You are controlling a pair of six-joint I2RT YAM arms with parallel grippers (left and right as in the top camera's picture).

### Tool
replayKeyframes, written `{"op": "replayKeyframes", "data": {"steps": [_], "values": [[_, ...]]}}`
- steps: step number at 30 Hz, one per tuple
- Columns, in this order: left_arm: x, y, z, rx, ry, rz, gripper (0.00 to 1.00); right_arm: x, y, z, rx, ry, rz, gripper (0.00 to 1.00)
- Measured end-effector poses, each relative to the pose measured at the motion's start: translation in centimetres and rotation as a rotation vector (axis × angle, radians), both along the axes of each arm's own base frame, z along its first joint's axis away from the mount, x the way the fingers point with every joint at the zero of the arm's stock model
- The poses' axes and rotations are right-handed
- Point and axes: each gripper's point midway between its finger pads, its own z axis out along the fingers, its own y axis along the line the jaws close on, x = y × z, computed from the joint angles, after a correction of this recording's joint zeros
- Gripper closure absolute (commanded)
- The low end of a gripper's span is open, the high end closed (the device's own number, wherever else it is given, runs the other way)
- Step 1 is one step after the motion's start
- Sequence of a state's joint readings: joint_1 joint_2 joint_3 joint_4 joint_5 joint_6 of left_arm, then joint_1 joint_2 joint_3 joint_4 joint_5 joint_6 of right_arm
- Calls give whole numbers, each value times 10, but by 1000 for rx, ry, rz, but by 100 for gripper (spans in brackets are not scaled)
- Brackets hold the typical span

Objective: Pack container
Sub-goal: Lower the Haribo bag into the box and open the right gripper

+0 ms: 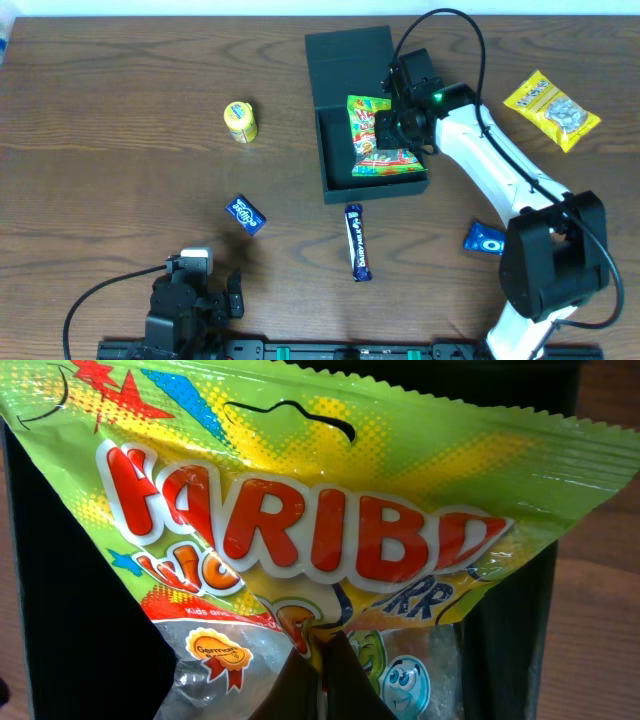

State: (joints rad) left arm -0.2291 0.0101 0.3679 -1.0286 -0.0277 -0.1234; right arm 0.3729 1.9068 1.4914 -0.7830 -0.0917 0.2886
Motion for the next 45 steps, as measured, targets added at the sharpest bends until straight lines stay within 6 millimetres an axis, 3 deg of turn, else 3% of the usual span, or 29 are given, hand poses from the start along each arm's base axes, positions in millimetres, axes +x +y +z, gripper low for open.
{"op": "replayKeyframes", "data": {"steps": [26,30,38,45], "values": [[0,0,0,0,0,0,5,0,4,-2,-33,-34,112,98],[0,0,0,0,0,0,5,0,4,-11,-39,-19,115,98],[0,0,0,0,0,0,5,-2,4,-49,-64,54,117,98],[0,0,0,0,0,0,5,0,4,-54,-64,53,117,98]]}}
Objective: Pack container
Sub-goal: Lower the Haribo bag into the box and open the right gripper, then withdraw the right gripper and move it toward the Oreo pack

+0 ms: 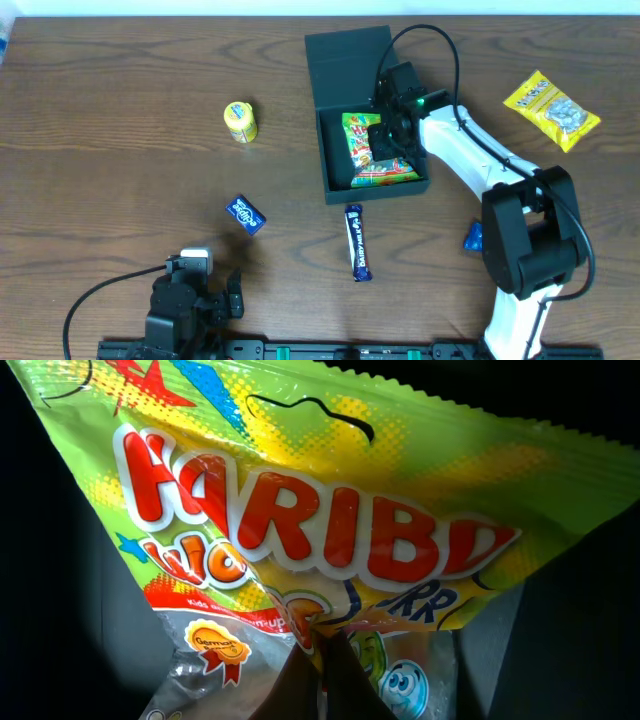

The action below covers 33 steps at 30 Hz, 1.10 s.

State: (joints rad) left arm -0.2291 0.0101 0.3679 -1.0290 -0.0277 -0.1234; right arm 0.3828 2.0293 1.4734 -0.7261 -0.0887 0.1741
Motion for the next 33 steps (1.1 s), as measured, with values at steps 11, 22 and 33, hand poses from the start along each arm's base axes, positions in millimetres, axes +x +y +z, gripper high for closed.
{"op": "replayKeyframes", "data": {"steps": [11,22,33], "values": [[0,0,0,0,0,0,5,1,0,0,0,-7,7,69],[0,0,0,0,0,0,5,3,1,22,19,-51,3,39],[0,0,0,0,0,0,5,-26,-11,190,131,-375,30,1]]}}
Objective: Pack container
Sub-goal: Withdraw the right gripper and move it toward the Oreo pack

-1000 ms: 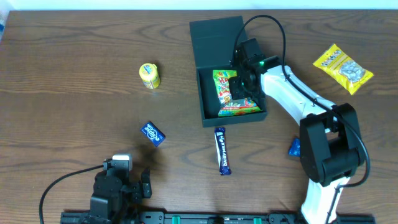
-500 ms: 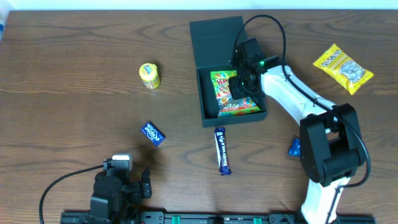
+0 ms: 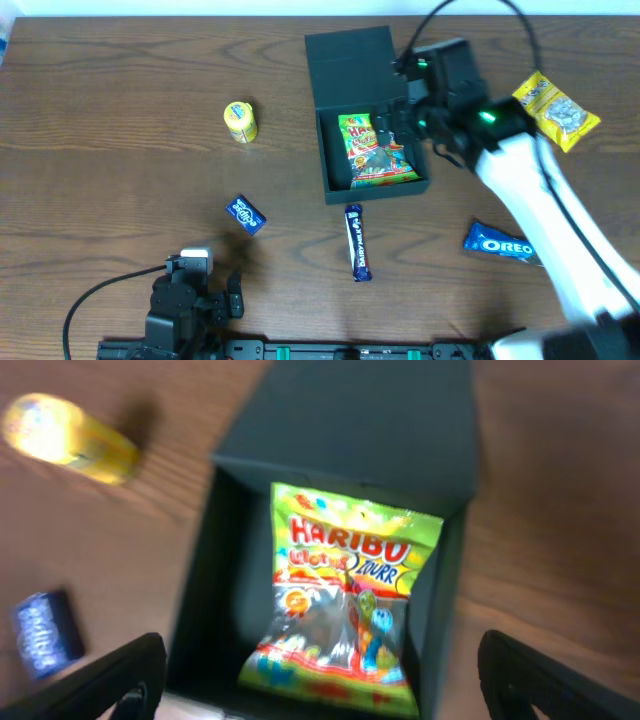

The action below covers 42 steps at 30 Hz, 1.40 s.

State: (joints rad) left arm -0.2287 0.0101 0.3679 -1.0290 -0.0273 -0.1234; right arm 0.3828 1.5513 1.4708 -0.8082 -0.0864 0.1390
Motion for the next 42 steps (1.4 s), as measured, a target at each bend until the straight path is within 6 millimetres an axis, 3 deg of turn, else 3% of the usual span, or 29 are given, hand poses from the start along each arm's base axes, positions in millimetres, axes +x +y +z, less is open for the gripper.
{"op": "replayKeyframes", "data": {"steps": [3,7,13,17,20,31,42], "values": [[0,0,0,0,0,0,5,-24,-17,32,-24,-54,-10,1],[0,0,0,0,0,0,5,-51,-50,54,-96,-87,-76,1],[0,0,0,0,0,1,5,-81,-118,71,-179,-89,-248,1],[0,0,0,1,0,1,5,-100,-144,73,-199,-64,-319,1],[0,0,0,1,0,1,5,-114,-150,65,-217,-9,-325,1],[0,0,0,1,0,0,5,-197,-156,25,-288,363,-279,1],[0,0,0,1,-1,0,5,-213,-141,22,-214,433,-231,1]]}}
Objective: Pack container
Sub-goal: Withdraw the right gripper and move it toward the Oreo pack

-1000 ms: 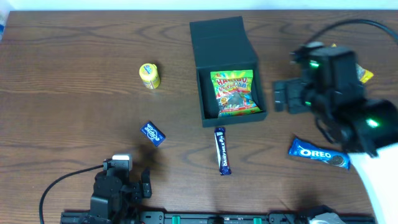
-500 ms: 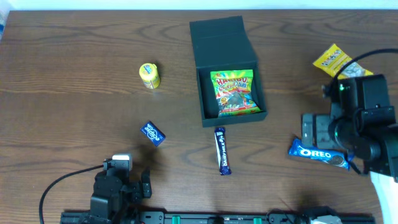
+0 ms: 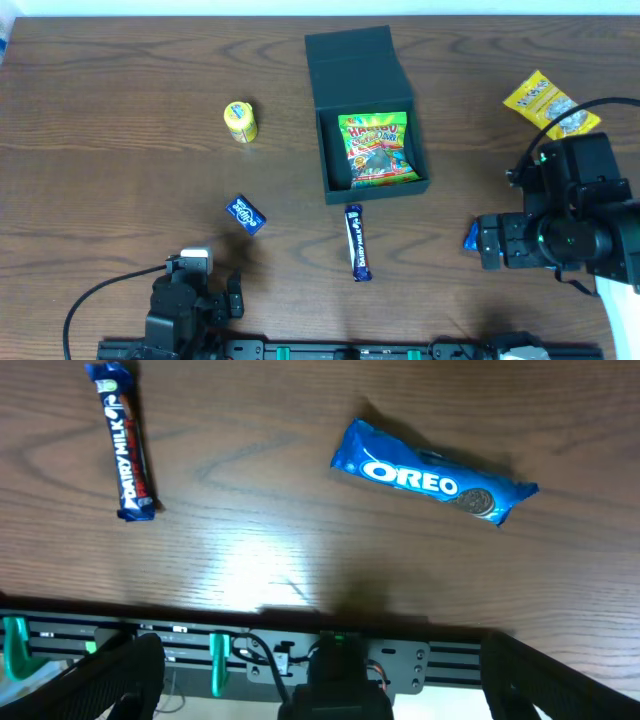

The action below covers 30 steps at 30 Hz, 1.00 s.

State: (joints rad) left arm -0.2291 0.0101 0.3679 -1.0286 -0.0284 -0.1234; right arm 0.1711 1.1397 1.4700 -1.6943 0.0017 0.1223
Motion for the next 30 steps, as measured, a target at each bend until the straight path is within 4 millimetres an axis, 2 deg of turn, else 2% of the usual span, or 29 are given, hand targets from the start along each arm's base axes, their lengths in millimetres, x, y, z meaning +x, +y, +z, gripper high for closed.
{"op": "replayKeyframes", "data": {"steps": [4,10,14,16,21,25,30], "values": [[0,0,0,0,0,0,5,-7,0,1,10,-22,1,1],[0,0,0,0,0,0,5,-35,-5,8,27,-127,5,1],[0,0,0,0,0,0,5,-45,-7,12,34,-193,8,1],[0,0,0,0,0,0,5,-43,-11,14,20,-217,-9,1],[0,0,0,0,0,0,5,-21,-16,18,33,-270,-176,1],[0,0,0,0,0,0,5,-6,-27,12,41,-258,-448,1],[0,0,0,0,0,0,5,12,-45,-8,17,-269,-798,1]]}}
